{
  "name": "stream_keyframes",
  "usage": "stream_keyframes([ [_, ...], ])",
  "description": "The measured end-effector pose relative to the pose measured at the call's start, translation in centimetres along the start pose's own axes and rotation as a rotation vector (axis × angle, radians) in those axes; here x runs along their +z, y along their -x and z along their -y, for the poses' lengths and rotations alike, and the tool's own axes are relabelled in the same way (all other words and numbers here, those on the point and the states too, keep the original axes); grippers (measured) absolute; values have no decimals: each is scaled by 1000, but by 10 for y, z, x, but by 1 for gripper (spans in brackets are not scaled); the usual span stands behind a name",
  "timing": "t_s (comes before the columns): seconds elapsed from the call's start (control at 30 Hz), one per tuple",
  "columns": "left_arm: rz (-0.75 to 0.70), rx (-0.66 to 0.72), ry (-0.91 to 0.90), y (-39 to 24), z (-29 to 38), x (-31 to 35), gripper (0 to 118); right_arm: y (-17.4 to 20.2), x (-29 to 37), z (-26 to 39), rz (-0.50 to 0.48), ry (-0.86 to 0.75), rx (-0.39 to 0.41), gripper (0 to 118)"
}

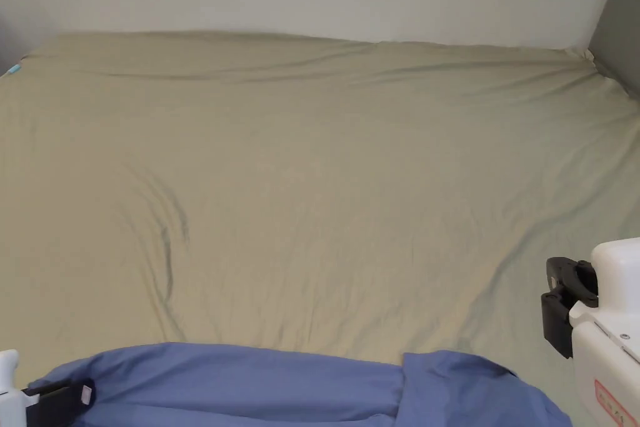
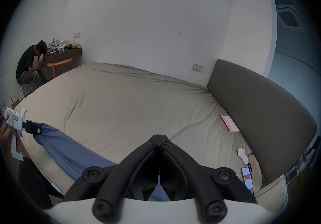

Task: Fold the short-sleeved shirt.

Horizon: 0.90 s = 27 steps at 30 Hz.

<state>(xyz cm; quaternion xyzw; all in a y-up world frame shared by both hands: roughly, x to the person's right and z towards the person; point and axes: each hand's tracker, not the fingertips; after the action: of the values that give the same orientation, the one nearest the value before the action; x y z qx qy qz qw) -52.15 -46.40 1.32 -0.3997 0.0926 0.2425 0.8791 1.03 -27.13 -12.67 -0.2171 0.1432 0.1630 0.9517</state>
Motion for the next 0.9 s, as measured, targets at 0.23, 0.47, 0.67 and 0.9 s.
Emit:
stream_keyframes([
  [0.23,33,-84,-44,-45,-15,28,10,-5,-1,3,-6,-5,-4,2],
  [0.47,234,-199,-45,-128,-26,33,10,2,8,1,-20,-9,-14,2],
  [0.67,279,-344,53,-220,-7,-4,11,-3,18,2,-16,-8,-24,2],
  [0.9,196,-388,231,-290,37,-74,11,-26,21,12,-1,-3,-44,2],
])
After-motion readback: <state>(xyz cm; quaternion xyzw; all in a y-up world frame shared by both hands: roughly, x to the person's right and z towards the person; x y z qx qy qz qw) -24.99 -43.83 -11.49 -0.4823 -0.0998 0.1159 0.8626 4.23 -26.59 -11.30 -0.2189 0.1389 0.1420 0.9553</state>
